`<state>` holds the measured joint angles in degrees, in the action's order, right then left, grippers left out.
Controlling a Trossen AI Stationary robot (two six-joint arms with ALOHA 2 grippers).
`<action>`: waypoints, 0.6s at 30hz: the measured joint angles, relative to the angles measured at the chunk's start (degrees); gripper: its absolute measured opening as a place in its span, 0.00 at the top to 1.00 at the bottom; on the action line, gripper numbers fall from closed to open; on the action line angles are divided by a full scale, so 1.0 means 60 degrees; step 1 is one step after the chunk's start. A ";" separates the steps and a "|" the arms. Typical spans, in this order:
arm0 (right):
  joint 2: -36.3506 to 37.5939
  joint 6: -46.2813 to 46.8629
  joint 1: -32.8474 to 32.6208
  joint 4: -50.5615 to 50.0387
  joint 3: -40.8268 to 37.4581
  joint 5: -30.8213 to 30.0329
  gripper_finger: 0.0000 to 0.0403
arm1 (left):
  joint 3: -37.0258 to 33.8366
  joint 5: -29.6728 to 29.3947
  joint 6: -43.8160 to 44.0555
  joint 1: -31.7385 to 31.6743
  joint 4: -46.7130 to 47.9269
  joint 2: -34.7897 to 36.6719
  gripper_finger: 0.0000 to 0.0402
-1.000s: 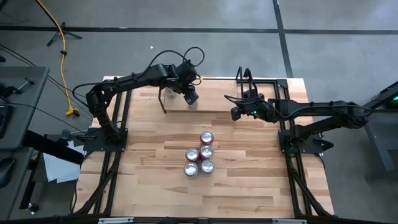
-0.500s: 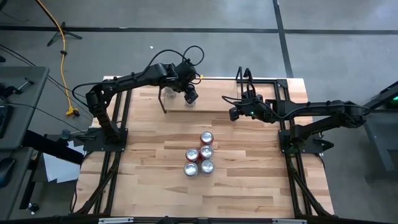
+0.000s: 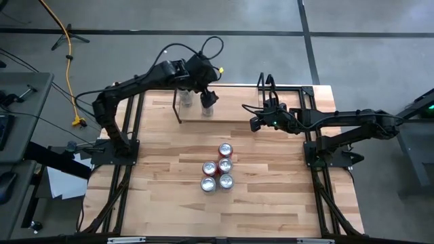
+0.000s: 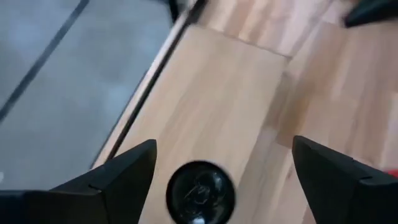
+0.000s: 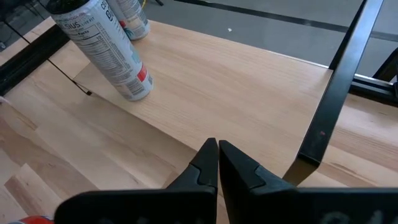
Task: Place canned beverage on shelf
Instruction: Put the white soda can aligned with the other white soda can on the shelf
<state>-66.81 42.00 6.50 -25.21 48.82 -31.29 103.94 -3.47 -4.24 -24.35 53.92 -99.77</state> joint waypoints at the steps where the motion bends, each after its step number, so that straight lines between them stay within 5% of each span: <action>1: 0.0000 0.0000 0.0000 0.0000 0.0000 -0.0001 1.00 | 0.0000 0.0364 -0.0335 -0.0038 0.0024 0.0040 0.18; 11: 0.0004 0.0081 -0.0002 0.0000 0.0000 0.0042 1.00 | -0.0004 0.5567 -0.2610 -0.1120 0.0526 0.0067 0.09; 18: 0.0004 0.0284 -0.0004 -0.0004 0.0000 0.0066 1.00 | -0.0013 0.6751 -0.3129 -0.2236 0.0564 0.0089 0.09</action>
<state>-66.78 43.70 6.48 -25.23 48.82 -30.89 103.87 37.03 -23.01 -37.76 57.31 -99.24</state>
